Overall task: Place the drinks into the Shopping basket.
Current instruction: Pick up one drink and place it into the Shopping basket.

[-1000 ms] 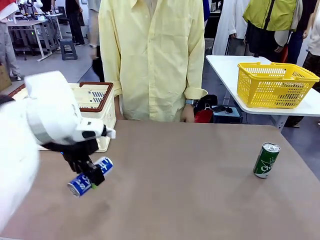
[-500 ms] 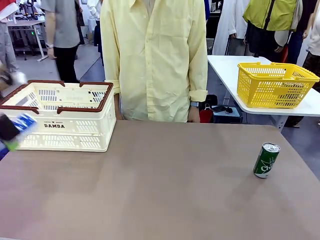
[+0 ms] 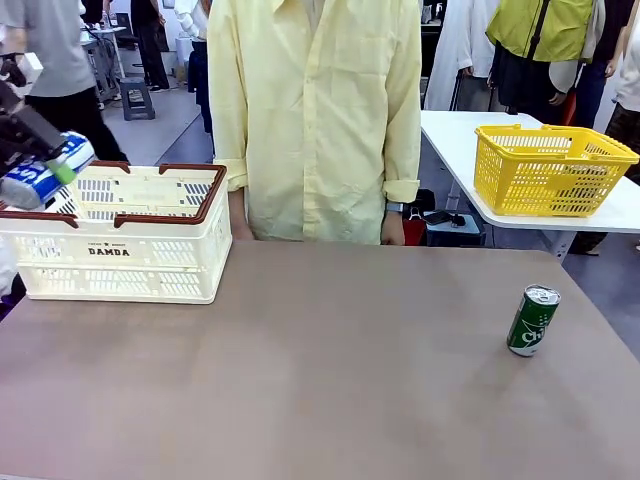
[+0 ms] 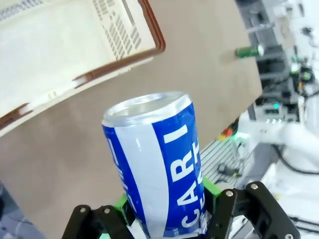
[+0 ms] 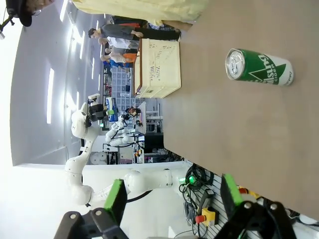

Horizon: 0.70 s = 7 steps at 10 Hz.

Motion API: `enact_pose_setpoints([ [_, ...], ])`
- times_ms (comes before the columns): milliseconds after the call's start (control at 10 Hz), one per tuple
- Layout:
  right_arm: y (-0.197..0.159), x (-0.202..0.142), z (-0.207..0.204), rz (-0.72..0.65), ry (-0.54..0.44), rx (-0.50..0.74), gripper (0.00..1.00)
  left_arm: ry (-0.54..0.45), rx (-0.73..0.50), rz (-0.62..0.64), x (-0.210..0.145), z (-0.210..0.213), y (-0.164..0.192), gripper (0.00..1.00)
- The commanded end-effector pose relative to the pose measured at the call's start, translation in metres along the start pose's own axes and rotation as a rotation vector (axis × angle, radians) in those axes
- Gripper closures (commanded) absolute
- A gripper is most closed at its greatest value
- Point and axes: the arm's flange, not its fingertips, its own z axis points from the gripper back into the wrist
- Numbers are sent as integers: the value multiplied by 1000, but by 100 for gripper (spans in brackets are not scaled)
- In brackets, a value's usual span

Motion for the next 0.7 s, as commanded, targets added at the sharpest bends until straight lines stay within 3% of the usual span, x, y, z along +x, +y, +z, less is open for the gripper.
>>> enact_pose_setpoints([
  [0, 3, -1, 1, 7, 4, 1, 0, 31, 15, -75, -10, 0, 6, 100],
  [200, 3, -1, 1, 7, 4, 1, 0, 31, 15, -75, -10, 0, 6, 100],
  [300, 3, -1, 1, 7, 4, 1, 0, 17, 9, -17, -2, -3, 2, 100],
  [400, 3, -1, 1, 7, 4, 1, 0, 41, 74, 61, 33, -7, 2, 100],
  [500, 3, -1, 1, 7, 4, 1, 0, 61, 170, 42, 97, -21, 11, 100],
  [600, 3, -1, 1, 7, 4, 1, 0, 47, 252, -30, 120, -32, 15, 100],
])
